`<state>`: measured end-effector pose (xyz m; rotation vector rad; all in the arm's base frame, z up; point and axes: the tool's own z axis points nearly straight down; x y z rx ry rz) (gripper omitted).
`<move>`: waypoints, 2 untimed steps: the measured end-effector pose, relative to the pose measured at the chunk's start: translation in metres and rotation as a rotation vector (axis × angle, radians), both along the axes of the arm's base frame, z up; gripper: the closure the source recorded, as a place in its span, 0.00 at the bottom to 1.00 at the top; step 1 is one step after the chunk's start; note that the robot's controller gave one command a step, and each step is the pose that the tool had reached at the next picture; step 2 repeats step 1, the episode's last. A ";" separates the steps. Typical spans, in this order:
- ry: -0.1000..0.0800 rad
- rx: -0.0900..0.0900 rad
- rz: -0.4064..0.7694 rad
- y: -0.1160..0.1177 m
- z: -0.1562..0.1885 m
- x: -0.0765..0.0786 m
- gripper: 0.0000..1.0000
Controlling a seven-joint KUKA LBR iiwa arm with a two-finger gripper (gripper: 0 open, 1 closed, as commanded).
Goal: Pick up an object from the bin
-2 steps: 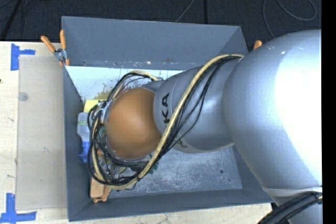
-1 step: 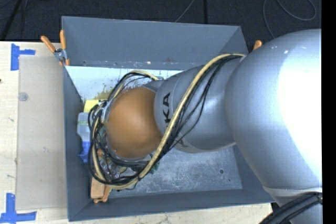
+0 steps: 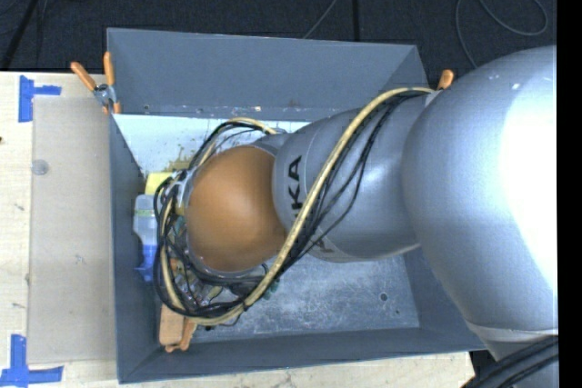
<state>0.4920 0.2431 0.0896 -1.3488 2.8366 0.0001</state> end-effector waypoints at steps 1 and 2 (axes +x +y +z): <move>0.001 0.000 0.001 0.001 0.016 0.000 1.00; 0.001 0.000 0.001 0.001 0.016 0.000 1.00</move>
Offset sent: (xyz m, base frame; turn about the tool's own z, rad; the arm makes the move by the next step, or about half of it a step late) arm 0.0000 0.0000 0.0046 0.0000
